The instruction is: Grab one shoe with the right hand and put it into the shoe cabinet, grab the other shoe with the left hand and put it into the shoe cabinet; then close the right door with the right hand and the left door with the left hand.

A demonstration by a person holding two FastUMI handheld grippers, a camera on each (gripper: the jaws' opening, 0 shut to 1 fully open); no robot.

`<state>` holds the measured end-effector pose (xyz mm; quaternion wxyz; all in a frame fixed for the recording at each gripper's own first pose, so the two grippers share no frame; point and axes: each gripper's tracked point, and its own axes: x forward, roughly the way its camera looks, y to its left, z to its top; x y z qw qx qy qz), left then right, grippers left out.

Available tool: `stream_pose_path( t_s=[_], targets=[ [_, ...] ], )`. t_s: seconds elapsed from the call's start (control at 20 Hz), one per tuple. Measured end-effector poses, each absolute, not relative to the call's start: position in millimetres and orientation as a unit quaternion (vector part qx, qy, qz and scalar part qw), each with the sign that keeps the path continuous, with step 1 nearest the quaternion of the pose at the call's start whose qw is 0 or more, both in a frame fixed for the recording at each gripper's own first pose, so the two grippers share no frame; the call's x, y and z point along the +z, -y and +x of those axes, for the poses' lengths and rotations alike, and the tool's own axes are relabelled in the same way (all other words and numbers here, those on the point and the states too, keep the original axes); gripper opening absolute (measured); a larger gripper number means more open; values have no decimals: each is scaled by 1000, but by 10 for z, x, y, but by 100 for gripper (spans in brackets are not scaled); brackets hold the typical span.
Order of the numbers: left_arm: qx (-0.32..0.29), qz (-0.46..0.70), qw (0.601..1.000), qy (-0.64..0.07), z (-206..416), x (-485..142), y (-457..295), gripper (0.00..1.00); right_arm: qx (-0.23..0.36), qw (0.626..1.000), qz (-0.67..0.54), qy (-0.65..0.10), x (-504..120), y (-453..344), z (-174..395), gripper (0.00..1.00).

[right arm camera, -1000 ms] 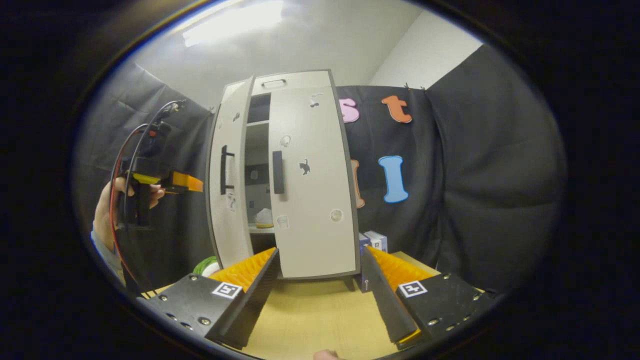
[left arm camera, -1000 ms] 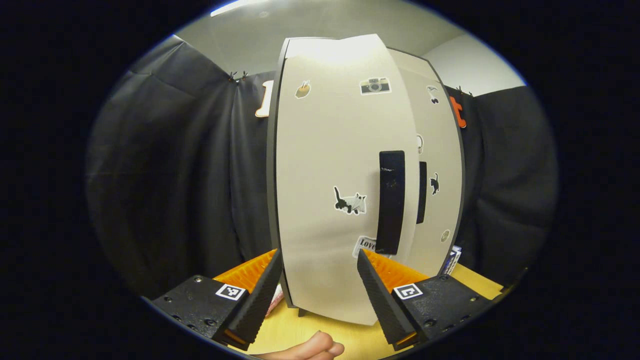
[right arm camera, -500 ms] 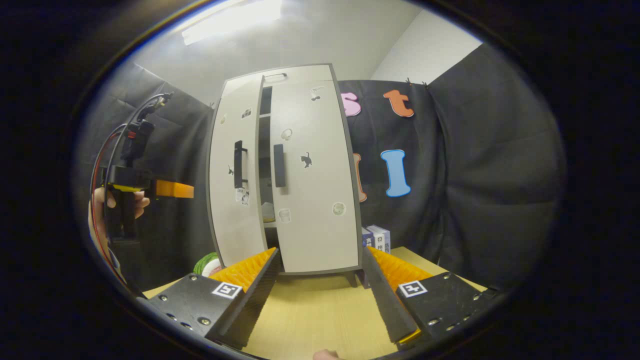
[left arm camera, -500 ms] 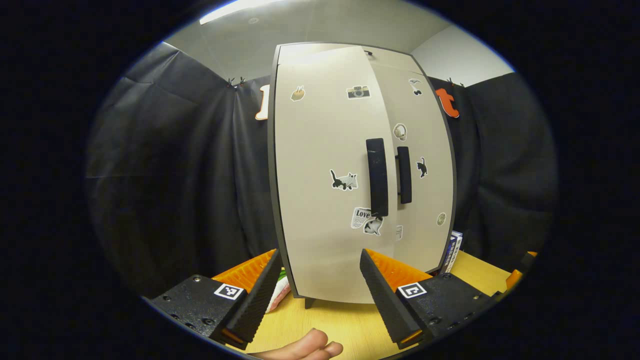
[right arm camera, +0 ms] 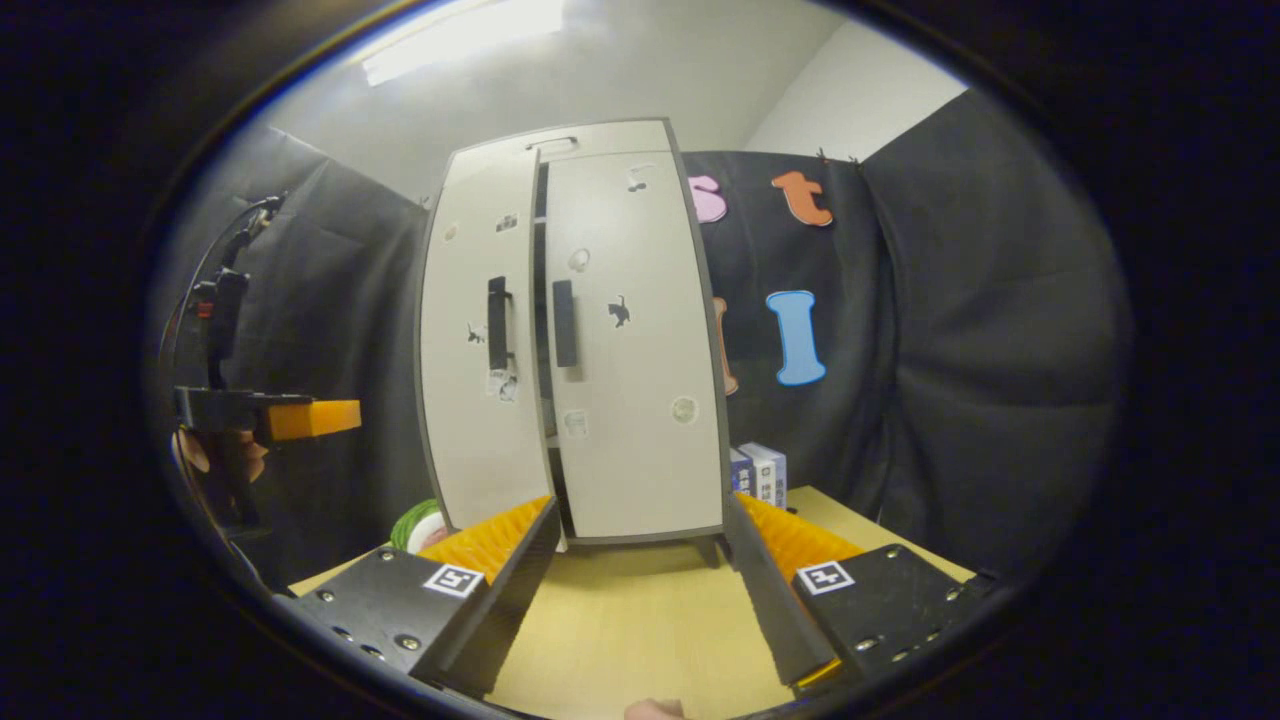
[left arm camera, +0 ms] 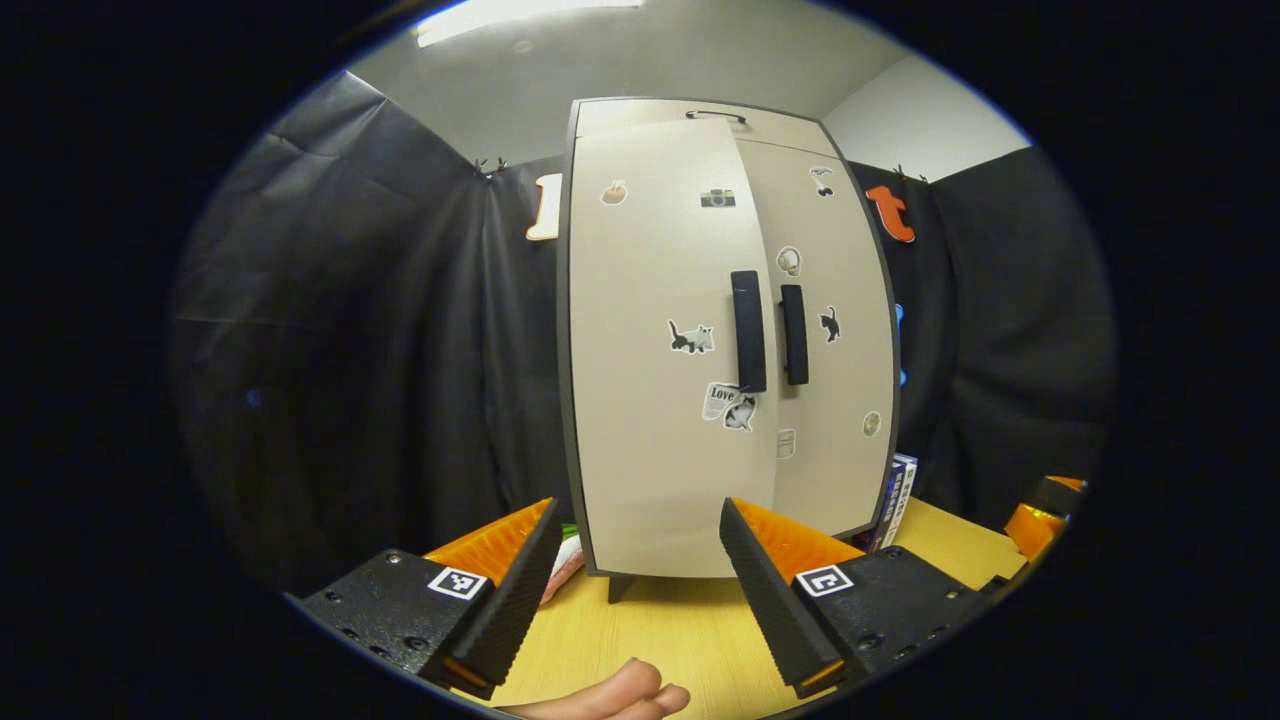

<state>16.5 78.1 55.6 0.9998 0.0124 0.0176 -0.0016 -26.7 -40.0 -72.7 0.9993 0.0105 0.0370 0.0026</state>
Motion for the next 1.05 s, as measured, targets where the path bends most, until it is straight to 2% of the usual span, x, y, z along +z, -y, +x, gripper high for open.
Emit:
stream_pose_path(
  t_s=[0.2,1.05],
  targets=[
    [-32,-5,999,-5,-34,523,-628,96,7,1000,4,-25,-609,353,-332,98],
    [-33,3,999,22,-347,553,-533,96,2,999,44,14,-260,562,-512,99]
  ],
)
